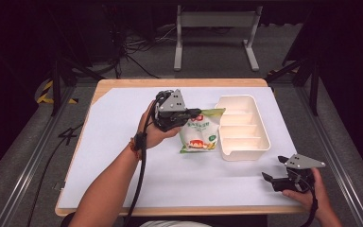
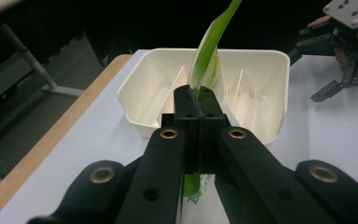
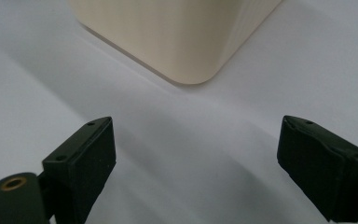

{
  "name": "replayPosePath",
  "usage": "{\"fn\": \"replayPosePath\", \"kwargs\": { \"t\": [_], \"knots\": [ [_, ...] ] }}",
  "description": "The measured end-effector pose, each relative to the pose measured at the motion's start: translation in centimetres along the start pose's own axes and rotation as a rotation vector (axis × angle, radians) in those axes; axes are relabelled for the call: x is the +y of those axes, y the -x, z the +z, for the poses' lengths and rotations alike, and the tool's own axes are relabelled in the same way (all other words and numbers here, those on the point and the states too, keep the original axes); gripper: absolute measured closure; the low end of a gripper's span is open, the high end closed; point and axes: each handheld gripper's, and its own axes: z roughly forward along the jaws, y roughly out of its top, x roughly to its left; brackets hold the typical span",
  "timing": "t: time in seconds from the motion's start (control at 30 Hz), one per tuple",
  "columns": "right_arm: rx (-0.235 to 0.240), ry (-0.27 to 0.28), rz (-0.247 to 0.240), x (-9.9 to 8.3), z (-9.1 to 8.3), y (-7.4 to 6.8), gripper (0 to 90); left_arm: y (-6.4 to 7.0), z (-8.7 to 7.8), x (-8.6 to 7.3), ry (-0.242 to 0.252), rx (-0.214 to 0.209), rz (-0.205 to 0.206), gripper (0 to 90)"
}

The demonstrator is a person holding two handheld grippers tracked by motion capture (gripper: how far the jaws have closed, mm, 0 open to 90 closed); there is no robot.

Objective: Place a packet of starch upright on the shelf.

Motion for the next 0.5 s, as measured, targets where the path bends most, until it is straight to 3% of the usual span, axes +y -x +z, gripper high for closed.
{"fn": "replayPosePath", "kwargs": {
  "t": [0.23, 0.5],
  "knots": [
    [0.01, 0.014, 0.012, 0.0, -0.1, 0.1, 11.3, -1.3, 0.8, 0.4, 0.002, 0.01, -0.021, 90.0],
    [0.023, 0.036, 0.027, 0.0, -0.4, 0.3, 11.4, -2.3, 1.6, 1.3, 0.001, 0.036, -0.008, 90.0]
  ]
}}
